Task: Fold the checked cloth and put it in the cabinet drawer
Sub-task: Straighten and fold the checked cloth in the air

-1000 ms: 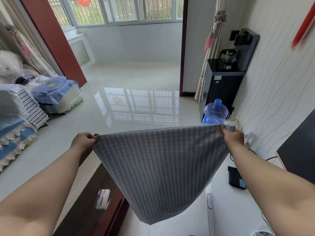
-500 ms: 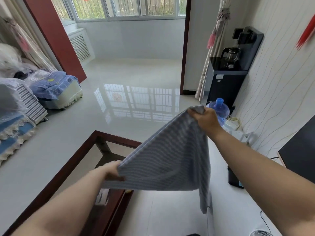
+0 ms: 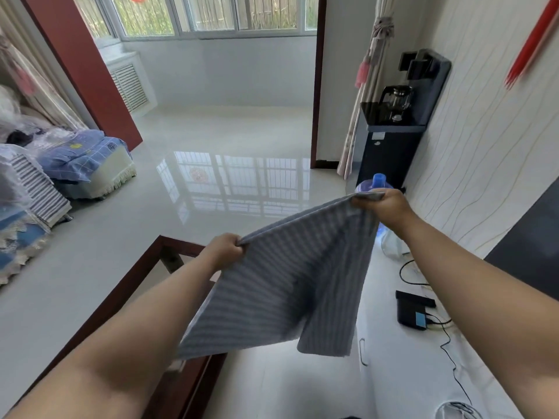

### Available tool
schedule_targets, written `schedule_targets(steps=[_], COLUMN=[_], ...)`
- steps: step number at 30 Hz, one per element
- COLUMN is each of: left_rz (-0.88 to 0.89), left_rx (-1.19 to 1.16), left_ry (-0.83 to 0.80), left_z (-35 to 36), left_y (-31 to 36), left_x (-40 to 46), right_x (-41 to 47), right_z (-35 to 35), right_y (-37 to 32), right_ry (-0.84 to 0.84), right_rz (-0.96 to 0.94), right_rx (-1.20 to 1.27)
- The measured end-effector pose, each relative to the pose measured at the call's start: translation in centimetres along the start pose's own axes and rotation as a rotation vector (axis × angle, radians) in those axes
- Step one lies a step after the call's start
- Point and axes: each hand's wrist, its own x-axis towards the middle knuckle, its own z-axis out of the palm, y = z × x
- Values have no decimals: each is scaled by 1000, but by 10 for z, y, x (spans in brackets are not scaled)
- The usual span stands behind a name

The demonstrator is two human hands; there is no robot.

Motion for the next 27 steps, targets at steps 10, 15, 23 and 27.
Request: schedule_targets(steps=[10, 15, 23, 27], left_rz=[-312, -410, -428, -416], left_rx=[-726, -941, -1046, -1081], left_ry=[164, 320, 438, 462], left_z=[-24, -39, -56, -61], left_y=[54, 60, 57, 62], left_x=[4, 11, 6, 0], right_x=[-41, -68, -75, -62], right_z=[24, 68, 92, 86], right_y=[57, 53, 45, 36], right_ry=[-422, -459, -284, -279], right_rz=[190, -39, -437, -491], right_rx=[-228, -451, -423, -484])
